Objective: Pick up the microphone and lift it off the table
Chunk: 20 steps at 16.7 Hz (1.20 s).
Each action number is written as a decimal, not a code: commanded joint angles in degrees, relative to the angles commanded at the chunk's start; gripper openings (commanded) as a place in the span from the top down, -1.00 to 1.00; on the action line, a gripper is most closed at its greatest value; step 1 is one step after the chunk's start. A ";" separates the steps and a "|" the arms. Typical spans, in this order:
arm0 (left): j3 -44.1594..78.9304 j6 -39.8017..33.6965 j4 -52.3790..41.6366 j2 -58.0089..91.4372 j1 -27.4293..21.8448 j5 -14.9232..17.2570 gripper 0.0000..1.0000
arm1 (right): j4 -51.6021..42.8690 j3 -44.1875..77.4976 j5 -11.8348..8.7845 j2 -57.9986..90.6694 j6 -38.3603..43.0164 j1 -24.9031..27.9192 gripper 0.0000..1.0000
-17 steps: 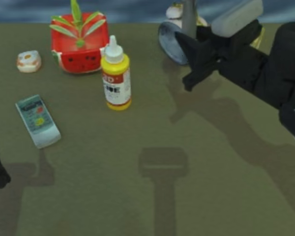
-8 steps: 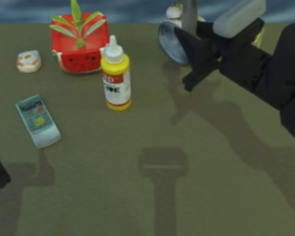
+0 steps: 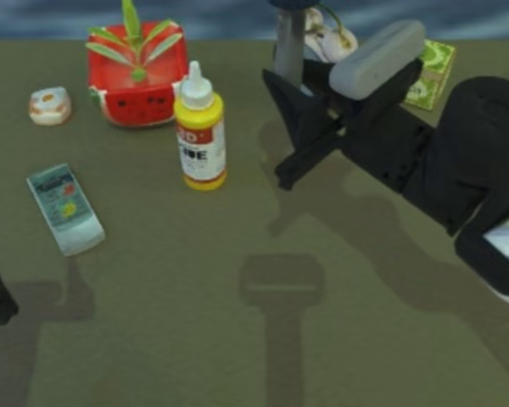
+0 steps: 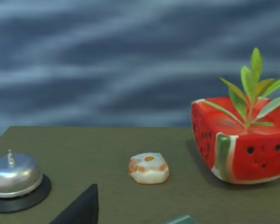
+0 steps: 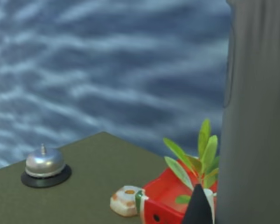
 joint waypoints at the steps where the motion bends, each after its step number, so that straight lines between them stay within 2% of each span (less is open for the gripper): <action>1: 0.00 0.00 0.00 0.00 0.00 0.00 -1.00 | 0.00 0.00 0.00 0.00 0.00 0.00 1.00; 9: 0.06 0.00 0.04 0.08 -0.03 0.07 -1.00 | 0.00 0.00 0.00 0.00 0.00 0.00 1.00; 11: 1.49 0.05 0.97 1.95 -0.63 1.61 -1.00 | 0.00 0.00 0.00 0.00 0.00 0.00 1.00; 15: 8.69 0.34 5.65 13.00 -3.43 9.16 -1.00 | 0.00 0.00 0.00 0.00 0.00 0.00 1.00; 20: 21.19 0.83 13.65 36.65 -8.40 22.64 -1.00 | 0.00 0.00 0.00 0.00 0.00 0.00 1.00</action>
